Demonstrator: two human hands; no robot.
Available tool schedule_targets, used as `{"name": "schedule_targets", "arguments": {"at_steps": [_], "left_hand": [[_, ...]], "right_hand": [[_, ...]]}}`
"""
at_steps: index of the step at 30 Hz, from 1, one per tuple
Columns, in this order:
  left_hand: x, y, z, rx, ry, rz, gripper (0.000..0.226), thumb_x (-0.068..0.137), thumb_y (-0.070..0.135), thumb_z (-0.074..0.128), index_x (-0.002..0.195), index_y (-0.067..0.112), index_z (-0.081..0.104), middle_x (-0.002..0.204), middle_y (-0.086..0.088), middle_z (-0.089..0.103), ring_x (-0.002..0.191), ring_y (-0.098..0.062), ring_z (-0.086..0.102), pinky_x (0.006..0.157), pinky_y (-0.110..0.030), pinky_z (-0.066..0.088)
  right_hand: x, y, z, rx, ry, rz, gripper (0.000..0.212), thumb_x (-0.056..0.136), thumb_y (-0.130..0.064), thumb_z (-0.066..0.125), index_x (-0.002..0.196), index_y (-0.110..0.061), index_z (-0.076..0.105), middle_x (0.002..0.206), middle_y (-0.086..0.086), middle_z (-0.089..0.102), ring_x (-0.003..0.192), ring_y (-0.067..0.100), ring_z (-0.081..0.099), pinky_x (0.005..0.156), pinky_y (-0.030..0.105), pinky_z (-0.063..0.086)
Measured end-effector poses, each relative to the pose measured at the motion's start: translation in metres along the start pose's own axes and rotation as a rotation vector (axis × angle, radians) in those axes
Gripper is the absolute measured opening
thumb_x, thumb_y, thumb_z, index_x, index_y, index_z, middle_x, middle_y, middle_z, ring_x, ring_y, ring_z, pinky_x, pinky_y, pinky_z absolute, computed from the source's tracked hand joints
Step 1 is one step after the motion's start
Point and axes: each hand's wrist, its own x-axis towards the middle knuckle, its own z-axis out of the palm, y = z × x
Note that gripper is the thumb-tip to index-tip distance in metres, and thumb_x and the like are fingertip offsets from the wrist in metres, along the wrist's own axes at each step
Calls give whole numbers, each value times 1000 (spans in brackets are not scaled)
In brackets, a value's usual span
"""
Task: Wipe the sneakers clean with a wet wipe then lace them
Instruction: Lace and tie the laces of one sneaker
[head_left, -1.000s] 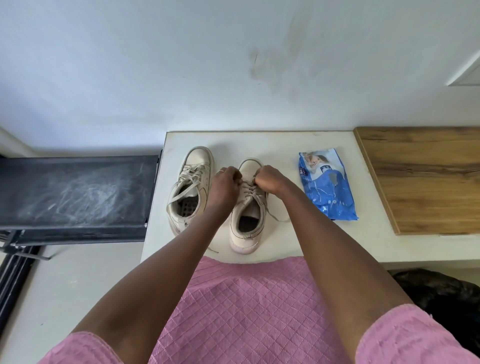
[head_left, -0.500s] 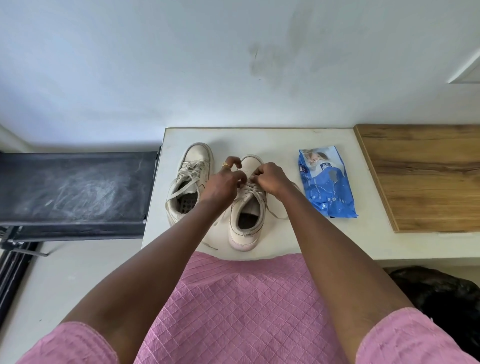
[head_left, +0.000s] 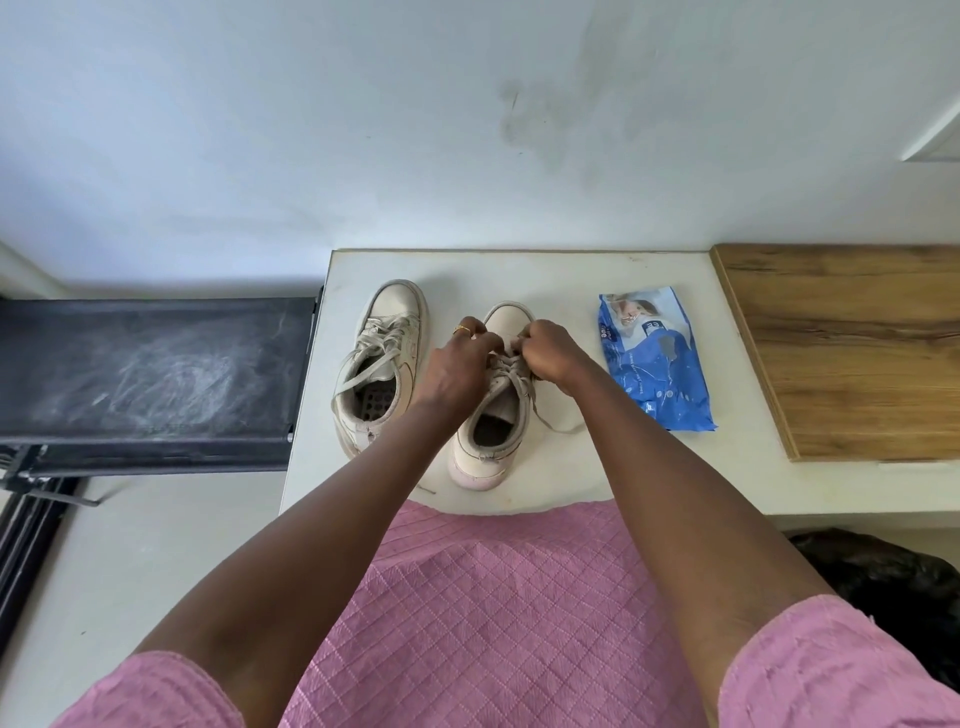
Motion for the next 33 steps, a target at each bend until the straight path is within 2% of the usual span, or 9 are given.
{"name": "schedule_targets", "arguments": {"at_steps": [5, 7, 14, 21, 23, 26, 28, 31, 33], "left_hand": [[3, -6, 3, -43, 20, -10, 18, 85, 3, 59, 98, 5, 72, 113, -14, 55, 85, -33, 62, 75, -34, 49], [1, -9, 2, -70, 44, -26, 17, 86, 3, 60, 98, 4, 73, 114, -15, 55, 85, -32, 63, 74, -28, 46], [7, 1, -9, 163, -63, 52, 16, 88, 8, 50, 94, 12, 64, 129, -4, 38, 69, -36, 59, 62, -38, 46], [11, 2, -13, 257, -144, 120, 34, 86, 3, 37, 110, 16, 57, 128, -7, 33, 71, -36, 58, 61, -40, 45], [10, 1, -10, 208, -124, 62, 31, 87, 3, 40, 109, 17, 57, 130, -6, 34, 77, -37, 59, 68, -42, 47], [3, -5, -1, 25, 2, -41, 16, 88, 9, 55, 99, 14, 65, 127, -5, 45, 84, -32, 61, 68, -30, 40], [-3, -11, 5, -132, 97, -80, 12, 86, 6, 61, 92, 7, 71, 117, -10, 55, 85, -29, 63, 68, -18, 34], [-7, -10, 3, -177, 139, -89, 12, 85, 6, 62, 90, 6, 74, 114, -8, 58, 84, -27, 63, 70, -21, 37], [-5, -6, -1, -129, 115, -75, 12, 86, 8, 62, 90, 9, 73, 119, -5, 53, 82, -25, 63, 67, -24, 38]], "right_hand": [[3, -8, -2, -47, -29, 8, 25, 94, -13, 49, 105, 4, 63, 105, 19, 64, 93, 30, 59, 77, 36, 49], [4, -6, -2, -6, -20, 0, 21, 92, -13, 53, 101, 2, 65, 92, 13, 65, 91, 29, 59, 76, 35, 49], [-4, 13, 4, 312, 128, -3, 14, 81, -13, 71, 84, -16, 58, 71, 0, 54, 72, 20, 53, 70, 41, 53], [-7, 5, 7, 203, 175, -51, 10, 82, -13, 69, 89, -9, 64, 77, 0, 59, 77, 19, 55, 72, 30, 48], [-9, 8, 8, 264, 197, -27, 11, 82, -16, 71, 89, -9, 65, 80, 2, 62, 80, 22, 60, 76, 35, 54], [-16, 18, 10, 398, 237, 5, 5, 83, -10, 67, 87, -13, 68, 85, 2, 67, 88, 24, 65, 82, 42, 55], [-24, 23, 12, 418, 240, -26, 14, 82, -2, 66, 90, -11, 72, 90, 3, 70, 89, 18, 65, 85, 34, 54], [-32, 23, 16, 301, 289, -144, 19, 76, 0, 71, 94, -6, 74, 97, 8, 70, 85, 10, 61, 78, 14, 46], [-32, 20, 19, 245, 345, -187, 16, 75, 2, 71, 90, -4, 74, 95, 10, 69, 84, 15, 62, 76, 16, 46]]}}
